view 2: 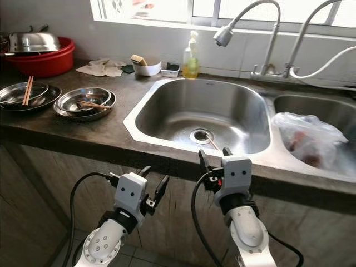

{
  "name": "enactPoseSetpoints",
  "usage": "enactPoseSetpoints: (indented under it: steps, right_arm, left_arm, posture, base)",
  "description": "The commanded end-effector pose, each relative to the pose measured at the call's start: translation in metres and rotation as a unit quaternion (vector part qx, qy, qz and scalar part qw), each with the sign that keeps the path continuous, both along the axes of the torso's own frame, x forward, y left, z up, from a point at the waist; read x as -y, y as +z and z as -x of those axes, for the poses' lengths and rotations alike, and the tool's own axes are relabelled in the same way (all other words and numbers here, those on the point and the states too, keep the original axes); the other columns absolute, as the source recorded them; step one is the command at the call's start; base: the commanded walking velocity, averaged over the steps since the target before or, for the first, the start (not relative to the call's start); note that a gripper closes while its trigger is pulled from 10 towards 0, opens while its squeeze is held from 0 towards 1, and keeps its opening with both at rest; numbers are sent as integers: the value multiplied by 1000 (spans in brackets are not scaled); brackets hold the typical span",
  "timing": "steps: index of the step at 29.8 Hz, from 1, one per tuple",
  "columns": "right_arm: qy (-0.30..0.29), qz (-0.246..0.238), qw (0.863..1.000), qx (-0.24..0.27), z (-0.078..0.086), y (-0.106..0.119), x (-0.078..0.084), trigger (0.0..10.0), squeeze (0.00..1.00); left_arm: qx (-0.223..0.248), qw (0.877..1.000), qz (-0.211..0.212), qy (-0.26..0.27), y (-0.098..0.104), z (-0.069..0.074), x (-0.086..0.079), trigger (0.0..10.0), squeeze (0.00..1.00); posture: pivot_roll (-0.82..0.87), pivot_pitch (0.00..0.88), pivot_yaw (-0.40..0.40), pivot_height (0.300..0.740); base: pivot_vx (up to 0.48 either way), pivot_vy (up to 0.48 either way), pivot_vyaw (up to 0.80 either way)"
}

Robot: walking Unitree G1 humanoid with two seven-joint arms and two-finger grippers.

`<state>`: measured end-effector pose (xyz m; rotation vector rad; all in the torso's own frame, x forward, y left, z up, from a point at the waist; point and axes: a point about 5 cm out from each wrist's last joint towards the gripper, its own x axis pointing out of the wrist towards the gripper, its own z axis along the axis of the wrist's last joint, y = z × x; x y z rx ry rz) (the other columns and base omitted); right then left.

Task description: Kitchen organization

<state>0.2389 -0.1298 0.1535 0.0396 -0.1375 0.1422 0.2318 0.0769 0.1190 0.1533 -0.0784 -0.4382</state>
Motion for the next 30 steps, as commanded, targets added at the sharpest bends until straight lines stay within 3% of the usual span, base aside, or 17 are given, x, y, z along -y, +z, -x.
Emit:
enactPoseSetpoints:
  steps: [1, 16, 30]
  right_arm:
    - [1, 2, 1000, -2, -1, -1, -1, 10000, 0]
    - [5, -6, 1000, -20, 0, -7, -4, 10000, 0]
    - [9, 0, 1000, -17, 0, -8, -6, 10000, 0]
  left_arm:
    - [-3, 1000, -4, 0, -2, 2, 1, 10000, 0]
    - [-4, 1000, -4, -1, -2, 1, 1, 10000, 0]
    - [-5, 1000, -2, -1, -2, 2, 2, 10000, 0]
  posture:
    - [-4, 0, -27, 740]
    - [-3, 0, -26, 740]
    - [-2, 0, -28, 740]
  base:
    - [-315, 0, 0]
    - [-318, 0, 0]
    - [-329, 0, -686]
